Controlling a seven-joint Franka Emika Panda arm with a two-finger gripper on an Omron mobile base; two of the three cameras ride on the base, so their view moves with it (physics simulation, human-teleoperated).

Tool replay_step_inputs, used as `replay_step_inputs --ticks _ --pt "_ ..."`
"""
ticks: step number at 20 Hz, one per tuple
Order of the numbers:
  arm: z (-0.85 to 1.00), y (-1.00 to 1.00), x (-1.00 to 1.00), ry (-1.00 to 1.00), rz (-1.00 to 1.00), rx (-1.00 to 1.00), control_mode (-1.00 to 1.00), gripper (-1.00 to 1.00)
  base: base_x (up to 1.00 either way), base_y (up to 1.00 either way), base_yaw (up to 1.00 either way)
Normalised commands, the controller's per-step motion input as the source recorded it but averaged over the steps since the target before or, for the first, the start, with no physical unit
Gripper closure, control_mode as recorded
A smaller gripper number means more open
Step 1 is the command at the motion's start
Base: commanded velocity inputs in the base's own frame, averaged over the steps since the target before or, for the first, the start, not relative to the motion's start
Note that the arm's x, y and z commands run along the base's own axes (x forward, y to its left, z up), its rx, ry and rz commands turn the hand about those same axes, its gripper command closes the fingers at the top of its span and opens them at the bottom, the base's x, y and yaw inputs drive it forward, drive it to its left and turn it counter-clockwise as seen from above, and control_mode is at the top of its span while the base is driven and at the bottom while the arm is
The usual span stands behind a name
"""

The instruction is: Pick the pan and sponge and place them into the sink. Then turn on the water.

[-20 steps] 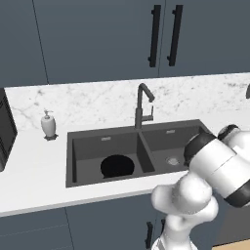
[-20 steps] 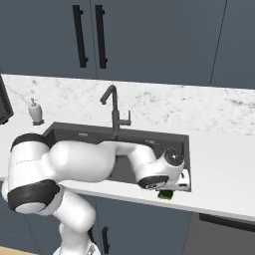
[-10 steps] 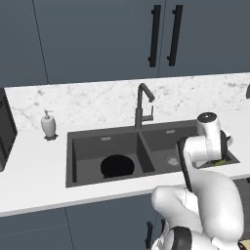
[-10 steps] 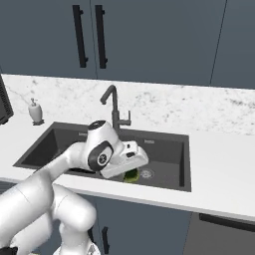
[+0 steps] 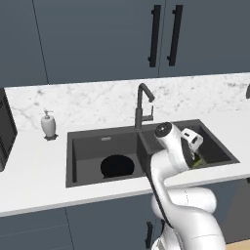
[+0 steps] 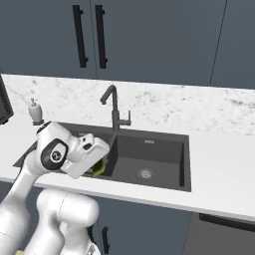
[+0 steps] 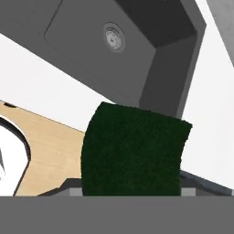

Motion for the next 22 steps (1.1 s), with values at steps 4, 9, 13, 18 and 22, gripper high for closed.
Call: replay_step_inputs --ticks 4,9,13,18,22 --pt "0.0 1.0 0.13 0.12 0.31 0.0 -1.0 1.0 0.0 0.0 0.0" --pt "0.26 1.0 0.34 0.4 0.37 0.0 -1.0 1.0 0.0 0.0 0.0" --pt "0.38 0.98 0.27 0.59 0.32 0.0 -1.0 1.0 0.0 0.0 0.0" --pt "0.42 0.74 0.36 0.55 0.16 0.0 -1.0 1.0 0.0 0.0 0.0" --pt "0.03 0.61 0.42 0.06 0.0 -0.14 -1.0 1.0 0.0 0.0 0.0"
